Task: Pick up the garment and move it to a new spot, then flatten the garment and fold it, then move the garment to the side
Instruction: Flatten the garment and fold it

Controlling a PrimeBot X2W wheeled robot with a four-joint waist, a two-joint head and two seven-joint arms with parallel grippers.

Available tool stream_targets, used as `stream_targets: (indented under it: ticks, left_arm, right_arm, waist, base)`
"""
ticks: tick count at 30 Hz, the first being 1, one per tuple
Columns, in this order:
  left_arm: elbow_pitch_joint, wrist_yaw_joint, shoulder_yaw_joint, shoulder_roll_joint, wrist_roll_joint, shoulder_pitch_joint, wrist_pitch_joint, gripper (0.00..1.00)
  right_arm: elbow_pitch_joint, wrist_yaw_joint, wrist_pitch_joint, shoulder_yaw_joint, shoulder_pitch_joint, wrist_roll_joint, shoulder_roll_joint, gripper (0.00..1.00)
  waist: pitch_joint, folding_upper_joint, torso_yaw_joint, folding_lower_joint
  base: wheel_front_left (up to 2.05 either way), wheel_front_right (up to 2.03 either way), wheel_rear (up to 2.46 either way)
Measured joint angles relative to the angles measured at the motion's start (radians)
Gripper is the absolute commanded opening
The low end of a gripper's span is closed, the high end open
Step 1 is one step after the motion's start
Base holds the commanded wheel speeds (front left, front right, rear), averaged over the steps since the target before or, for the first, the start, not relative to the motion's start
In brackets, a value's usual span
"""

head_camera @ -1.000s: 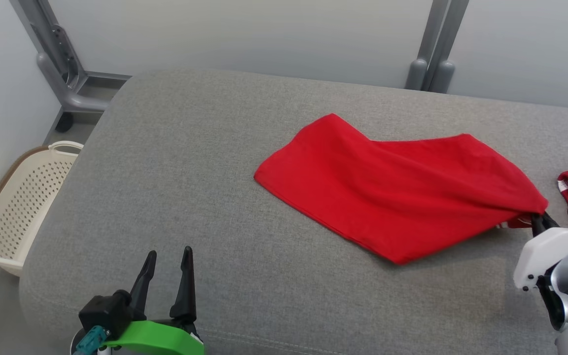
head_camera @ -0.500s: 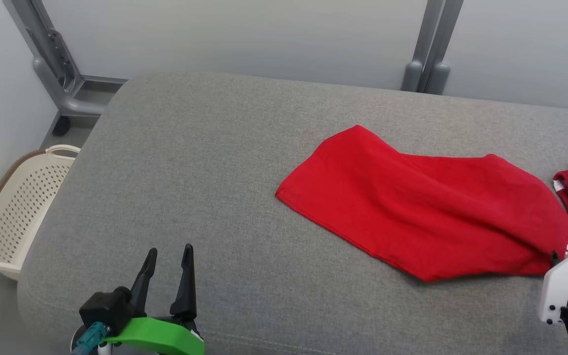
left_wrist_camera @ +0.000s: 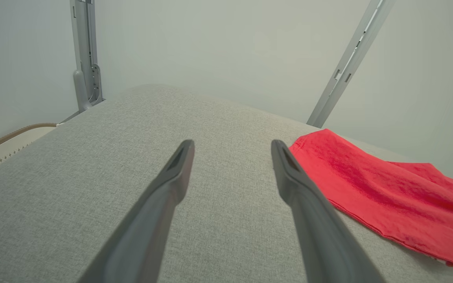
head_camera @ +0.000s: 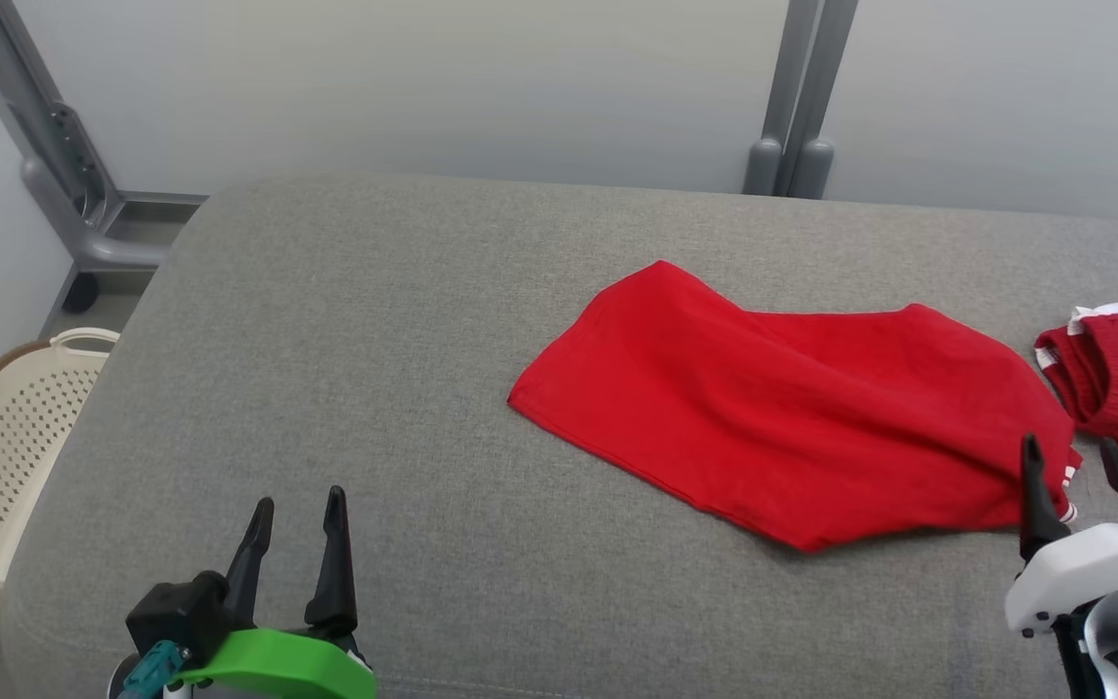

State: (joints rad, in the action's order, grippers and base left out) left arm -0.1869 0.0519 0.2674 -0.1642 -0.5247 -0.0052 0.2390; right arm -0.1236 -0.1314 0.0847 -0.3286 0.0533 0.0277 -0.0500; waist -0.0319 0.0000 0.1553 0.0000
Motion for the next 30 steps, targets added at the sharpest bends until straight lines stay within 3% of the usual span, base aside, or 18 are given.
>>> stream_targets:
  ticks: [5, 14, 30]
  left_arm:
    - [0.0, 0.007, -0.009, -0.004, -0.003, 0.014, 0.004, 1.0]
    - [0.008, 0.029, -0.032, -0.011, -0.013, 0.056, 0.009, 1.0]
    - [0.027, 0.051, -0.053, -0.027, -0.02, 0.108, 0.015, 1.0]
  right_arm:
    - [0.021, 0.0, -0.116, 0.078, -0.057, 0.093, 0.0, 1.0]
    - [0.024, 0.0, -0.251, 0.202, -0.151, 0.119, 0.001, 1.0]
    - [0.02, 0.0, -0.289, 0.269, -0.227, 0.064, 0.001, 1.0]
  waist:
    - [-0.015, 0.0, -0.026, 0.0]
    - [-0.052, 0.0, -0.054, 0.0]
    - [-0.082, 0.0, -0.078, 0.0]
  base:
    - [0.0, 0.0, 0.0]
    - [0.0, 0.0, 0.0]
    - [0.0, 0.0, 0.0]
